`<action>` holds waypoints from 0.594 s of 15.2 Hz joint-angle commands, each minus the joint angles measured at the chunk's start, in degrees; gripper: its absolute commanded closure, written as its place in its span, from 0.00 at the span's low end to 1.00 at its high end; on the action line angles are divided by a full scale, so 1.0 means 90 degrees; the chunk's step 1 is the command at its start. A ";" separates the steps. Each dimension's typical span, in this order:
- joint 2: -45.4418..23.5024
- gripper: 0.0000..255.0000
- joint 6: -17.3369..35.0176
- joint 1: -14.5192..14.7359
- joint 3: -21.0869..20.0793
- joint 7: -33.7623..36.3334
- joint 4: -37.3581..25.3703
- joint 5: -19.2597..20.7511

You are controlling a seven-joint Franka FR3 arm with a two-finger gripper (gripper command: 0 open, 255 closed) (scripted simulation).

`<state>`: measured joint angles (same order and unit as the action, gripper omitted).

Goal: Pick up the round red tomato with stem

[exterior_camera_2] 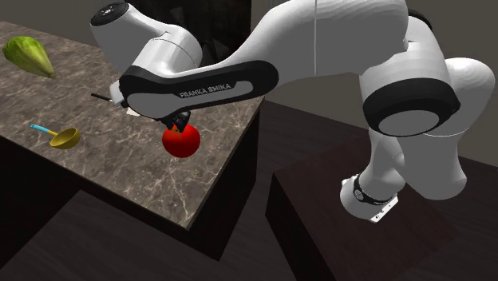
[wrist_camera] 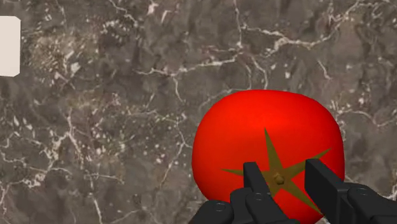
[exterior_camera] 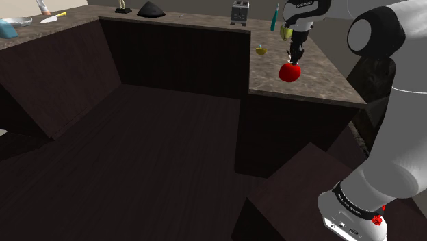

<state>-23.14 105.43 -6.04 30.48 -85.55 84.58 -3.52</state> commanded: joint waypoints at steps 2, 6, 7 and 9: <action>0.0001 1.00 0.0010 0.0001 0.0000 0.0001 0.0010 0.0000; 0.0006 1.00 0.0008 0.0003 0.0001 0.0002 0.0012 0.0003; 0.0006 1.00 0.0007 0.0004 0.0000 0.0003 0.0011 0.0003; 0.0007 1.00 -0.0078 -0.0005 0.0004 -0.0005 -0.0074 0.0003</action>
<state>-23.12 105.12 -6.09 30.50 -85.61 84.25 -3.52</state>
